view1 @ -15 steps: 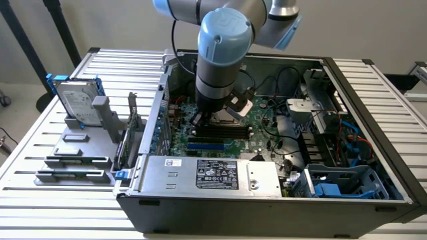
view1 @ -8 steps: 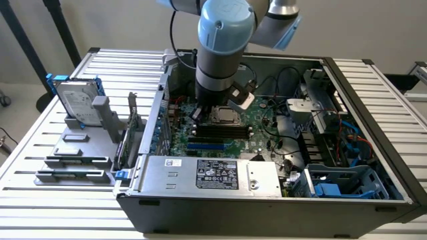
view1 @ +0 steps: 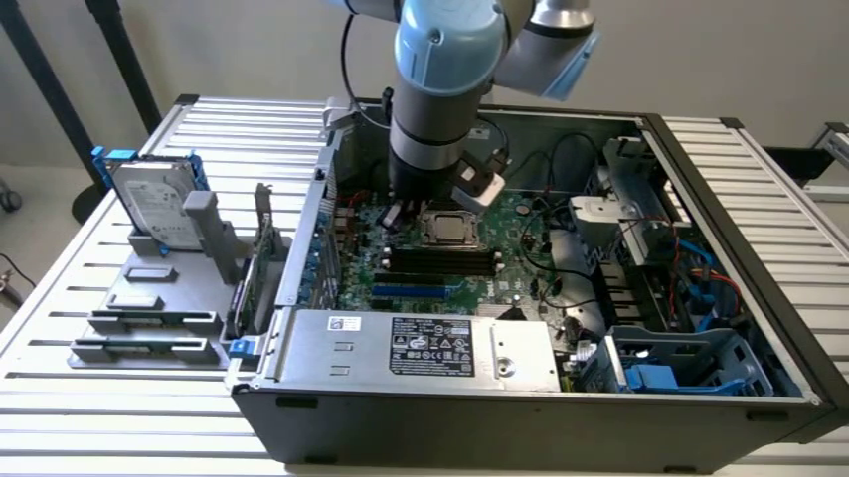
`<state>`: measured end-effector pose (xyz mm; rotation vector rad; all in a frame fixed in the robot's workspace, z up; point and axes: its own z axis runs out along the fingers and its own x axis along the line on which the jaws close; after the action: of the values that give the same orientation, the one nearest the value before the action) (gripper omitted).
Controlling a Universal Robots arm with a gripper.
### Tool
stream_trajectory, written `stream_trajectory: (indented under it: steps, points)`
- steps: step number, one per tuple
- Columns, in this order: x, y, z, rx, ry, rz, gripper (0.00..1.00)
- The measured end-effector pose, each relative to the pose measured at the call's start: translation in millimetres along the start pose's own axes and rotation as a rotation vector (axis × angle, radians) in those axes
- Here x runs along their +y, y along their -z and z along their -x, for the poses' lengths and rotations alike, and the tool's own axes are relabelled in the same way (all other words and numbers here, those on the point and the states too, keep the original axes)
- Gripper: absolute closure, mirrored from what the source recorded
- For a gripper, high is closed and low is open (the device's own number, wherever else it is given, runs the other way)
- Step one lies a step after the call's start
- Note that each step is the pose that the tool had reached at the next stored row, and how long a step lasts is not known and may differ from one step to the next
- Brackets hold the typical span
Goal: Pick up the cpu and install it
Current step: 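Install the first cpu locking lever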
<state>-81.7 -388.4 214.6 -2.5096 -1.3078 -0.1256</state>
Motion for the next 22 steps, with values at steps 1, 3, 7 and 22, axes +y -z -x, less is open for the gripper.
stream_trajectory:
  steps: [1,3,7,22]
  points:
    - [-1.1,-0.4,-1.5,-0.0004,0.001,-0.0003,0.89]
    - [-3.3,-1.3,-4.7,-0.0012,0.003,-0.0009,0.89]
    - [-7.9,-3.3,-11.4,-0.0029,0.007,-0.0015,0.89]
    - [-15.7,-2.2,-22.2,-0.0752,0.046,0.0226,0.89]
